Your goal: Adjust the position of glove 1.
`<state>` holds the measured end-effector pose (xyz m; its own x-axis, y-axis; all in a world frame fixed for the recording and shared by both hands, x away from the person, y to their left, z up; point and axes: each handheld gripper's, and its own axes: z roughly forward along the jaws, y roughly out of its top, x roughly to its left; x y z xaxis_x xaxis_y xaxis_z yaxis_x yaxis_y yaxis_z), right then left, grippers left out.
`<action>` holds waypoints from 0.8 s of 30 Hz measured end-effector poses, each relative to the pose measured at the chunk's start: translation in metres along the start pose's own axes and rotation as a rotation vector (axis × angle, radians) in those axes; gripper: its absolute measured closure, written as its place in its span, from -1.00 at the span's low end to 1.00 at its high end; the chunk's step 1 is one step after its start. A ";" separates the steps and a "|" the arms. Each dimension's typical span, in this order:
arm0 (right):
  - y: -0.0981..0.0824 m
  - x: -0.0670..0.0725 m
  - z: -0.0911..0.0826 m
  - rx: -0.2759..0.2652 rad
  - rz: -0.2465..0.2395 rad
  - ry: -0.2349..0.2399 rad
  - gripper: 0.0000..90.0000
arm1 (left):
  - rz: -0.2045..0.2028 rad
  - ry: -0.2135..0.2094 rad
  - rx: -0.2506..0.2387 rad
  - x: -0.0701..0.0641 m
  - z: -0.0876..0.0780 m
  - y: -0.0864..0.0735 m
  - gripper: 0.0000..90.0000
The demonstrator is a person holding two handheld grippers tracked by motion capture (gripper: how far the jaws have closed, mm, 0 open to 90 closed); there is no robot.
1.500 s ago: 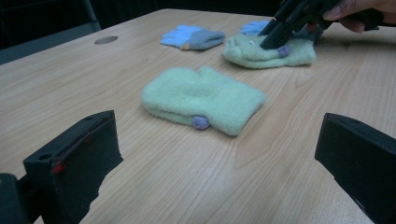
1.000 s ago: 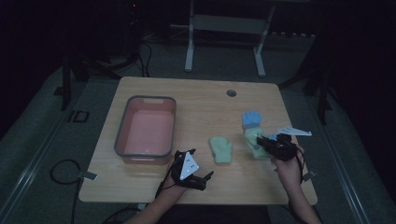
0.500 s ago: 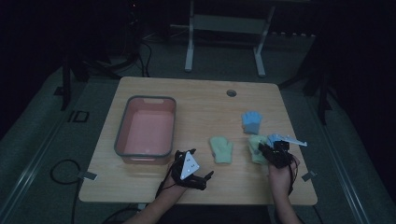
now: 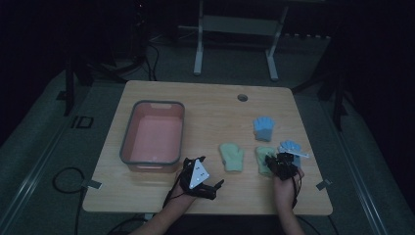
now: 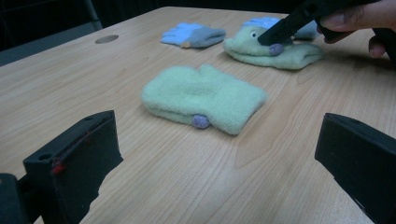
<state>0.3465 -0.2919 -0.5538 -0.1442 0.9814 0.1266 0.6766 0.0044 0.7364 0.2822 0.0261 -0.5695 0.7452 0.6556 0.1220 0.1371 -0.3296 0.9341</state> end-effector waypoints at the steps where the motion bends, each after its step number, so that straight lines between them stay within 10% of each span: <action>1: 0.000 0.000 0.000 0.000 -0.004 0.000 0.68 | 0.000 0.000 0.000 0.000 0.000 0.000 -1.00; 11: 0.022 -0.008 -0.017 -0.007 -0.073 0.057 0.47 | -0.005 -0.002 0.000 0.000 0.000 0.000 -1.00; 24: 0.043 -0.016 -0.018 0.032 -0.380 0.232 0.48 | -0.008 -0.004 -0.003 0.001 0.000 0.000 -1.00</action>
<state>0.3649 -0.3111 -0.5119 -0.5423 0.8402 -0.0003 0.5661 0.3656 0.7388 0.2827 0.0270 -0.5695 0.7470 0.6551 0.1133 0.1407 -0.3223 0.9361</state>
